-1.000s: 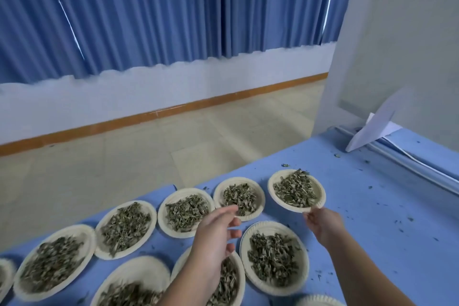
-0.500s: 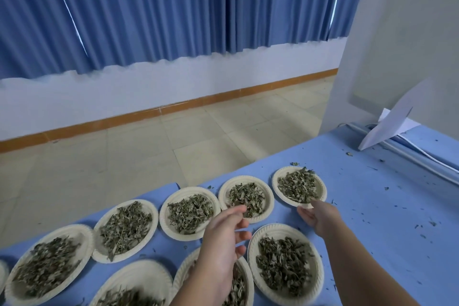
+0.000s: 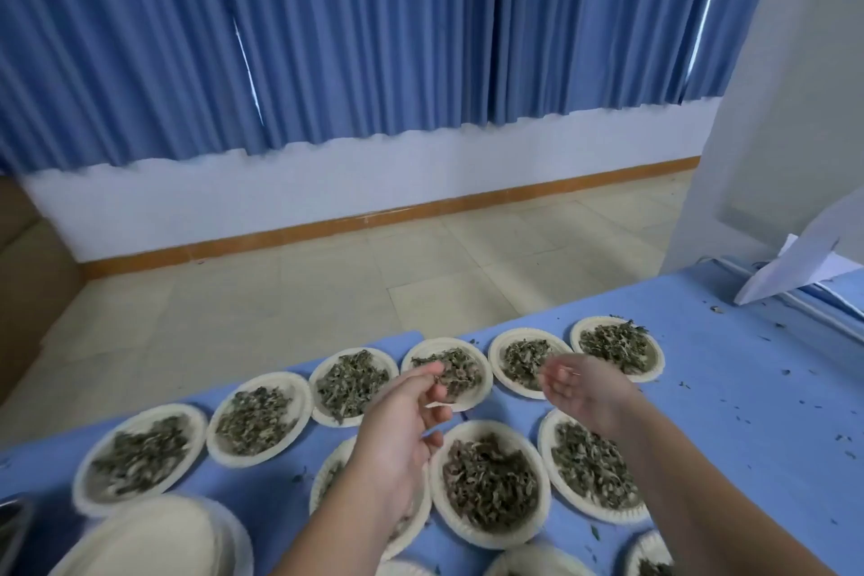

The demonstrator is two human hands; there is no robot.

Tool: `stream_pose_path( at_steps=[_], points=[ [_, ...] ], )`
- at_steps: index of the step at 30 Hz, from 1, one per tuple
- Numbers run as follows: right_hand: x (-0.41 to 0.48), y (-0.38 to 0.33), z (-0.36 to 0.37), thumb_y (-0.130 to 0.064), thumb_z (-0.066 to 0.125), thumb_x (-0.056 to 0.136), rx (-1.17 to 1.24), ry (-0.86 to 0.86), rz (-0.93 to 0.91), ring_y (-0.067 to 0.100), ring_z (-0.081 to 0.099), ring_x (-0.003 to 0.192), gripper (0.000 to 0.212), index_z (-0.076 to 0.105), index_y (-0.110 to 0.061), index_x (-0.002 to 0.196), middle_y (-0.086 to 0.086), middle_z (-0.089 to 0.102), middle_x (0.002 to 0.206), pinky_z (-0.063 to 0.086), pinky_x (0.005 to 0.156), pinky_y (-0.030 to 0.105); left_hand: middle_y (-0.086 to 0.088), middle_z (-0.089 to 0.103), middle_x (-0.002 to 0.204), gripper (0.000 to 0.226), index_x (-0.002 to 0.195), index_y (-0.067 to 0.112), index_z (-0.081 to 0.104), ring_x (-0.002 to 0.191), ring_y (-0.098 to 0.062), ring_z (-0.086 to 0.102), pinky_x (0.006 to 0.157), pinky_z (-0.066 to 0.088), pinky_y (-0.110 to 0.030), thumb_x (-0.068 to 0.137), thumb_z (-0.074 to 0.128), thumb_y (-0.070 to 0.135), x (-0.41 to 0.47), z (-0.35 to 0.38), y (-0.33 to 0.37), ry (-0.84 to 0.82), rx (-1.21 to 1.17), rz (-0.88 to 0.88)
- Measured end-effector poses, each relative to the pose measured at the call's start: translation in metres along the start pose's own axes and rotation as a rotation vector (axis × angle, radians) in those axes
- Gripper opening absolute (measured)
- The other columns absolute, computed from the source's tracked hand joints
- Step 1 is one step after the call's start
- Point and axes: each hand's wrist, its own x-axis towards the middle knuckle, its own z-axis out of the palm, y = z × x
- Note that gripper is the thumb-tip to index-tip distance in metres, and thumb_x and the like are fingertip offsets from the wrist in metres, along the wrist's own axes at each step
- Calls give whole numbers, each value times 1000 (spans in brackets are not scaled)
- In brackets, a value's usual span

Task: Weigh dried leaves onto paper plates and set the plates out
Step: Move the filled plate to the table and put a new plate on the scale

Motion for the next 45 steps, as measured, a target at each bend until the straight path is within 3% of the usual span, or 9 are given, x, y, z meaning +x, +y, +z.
stream_pose_path(
  at_steps=[4, 8, 16, 19, 25, 30, 35, 39, 45],
  points=[
    [-60, 31, 77, -6, 47, 98, -46, -219, 68, 26, 58, 76, 14, 56, 3, 101, 17, 60, 84, 47, 68, 30, 2, 60, 63, 20, 96, 15, 70, 50, -12, 53, 49, 32, -24, 96, 50, 13, -45, -54, 26, 20, -28, 57],
    [-114, 81, 146, -11, 48, 97, -114, -375, 117, 25, 62, 78, 14, 58, -1, 97, 14, 65, 85, 50, 62, 28, 1, 58, 61, 23, 103, 10, 68, 49, -12, 52, 47, 32, -22, 97, 46, 9, -94, -129, 41, 80, 1, 110],
    [-168, 217, 217, -10, 50, 94, -188, -493, 108, 25, 65, 75, 13, 59, -6, 86, 11, 68, 76, 52, 62, 28, 2, 56, 60, 19, 95, 10, 69, 53, -14, 49, 55, 30, -27, 95, 50, 9, -177, -287, 4, 293, 37, 236],
    [-170, 256, 229, -8, 50, 94, -205, -532, 70, 25, 66, 74, 8, 57, -5, 90, 14, 67, 85, 55, 54, 24, 1, 55, 61, 20, 92, 11, 69, 54, -14, 49, 53, 31, -27, 95, 49, 7, -187, -320, -23, 330, 38, 291],
    [-185, 315, 206, -8, 47, 95, -146, -531, -13, 25, 66, 72, 11, 55, -3, 91, 14, 67, 86, 57, 56, 25, 3, 55, 61, 20, 93, 14, 69, 53, -13, 50, 51, 32, -25, 96, 49, 10, -211, -356, -92, 377, 9, 350],
    [-242, 323, 150, -7, 49, 94, -101, -506, -104, 26, 67, 74, 12, 57, -1, 89, 14, 67, 83, 54, 65, 31, 3, 56, 59, 18, 91, 15, 69, 54, -14, 49, 53, 32, -26, 96, 52, 10, -264, -349, -129, 353, -49, 391],
    [-296, 327, 111, -11, 51, 96, -112, -502, -114, 29, 68, 78, 14, 58, 1, 97, 16, 68, 90, 52, 63, 33, 0, 58, 72, 22, 92, 16, 69, 57, -14, 53, 54, 37, -28, 96, 48, 9, -303, -342, -159, 419, 49, 472],
    [-319, 340, 101, -13, 52, 96, -379, -442, -212, 27, 68, 76, 13, 59, -3, 100, 12, 69, 84, 55, 67, 35, -3, 58, 77, 26, 91, 16, 69, 60, -14, 53, 52, 38, -25, 94, 45, 5, -306, -349, -190, 468, 86, 459],
    [-315, 352, 121, -21, 57, 94, -816, -379, -417, 19, 62, 71, 13, 64, -11, 99, 6, 66, 88, 55, 68, 31, 6, 65, 87, 24, 87, 27, 64, 83, -14, 61, 70, 45, -28, 94, 49, 10, -283, -360, -211, 526, 316, 527]
  ],
)
